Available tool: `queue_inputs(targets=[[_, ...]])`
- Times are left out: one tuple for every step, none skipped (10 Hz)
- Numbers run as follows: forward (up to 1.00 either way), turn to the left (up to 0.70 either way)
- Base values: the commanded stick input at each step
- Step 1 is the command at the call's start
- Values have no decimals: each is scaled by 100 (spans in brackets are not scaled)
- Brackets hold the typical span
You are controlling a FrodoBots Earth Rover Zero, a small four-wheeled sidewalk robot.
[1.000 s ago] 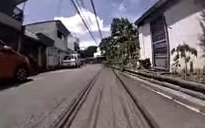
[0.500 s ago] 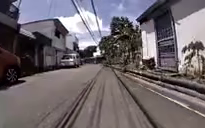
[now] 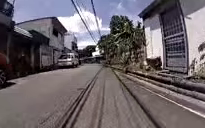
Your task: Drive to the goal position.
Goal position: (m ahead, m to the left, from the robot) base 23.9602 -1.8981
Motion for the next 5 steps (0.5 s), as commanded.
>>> queue_inputs(targets=[[85,0],[85,0],[85,0],[85,0],[85,0]])
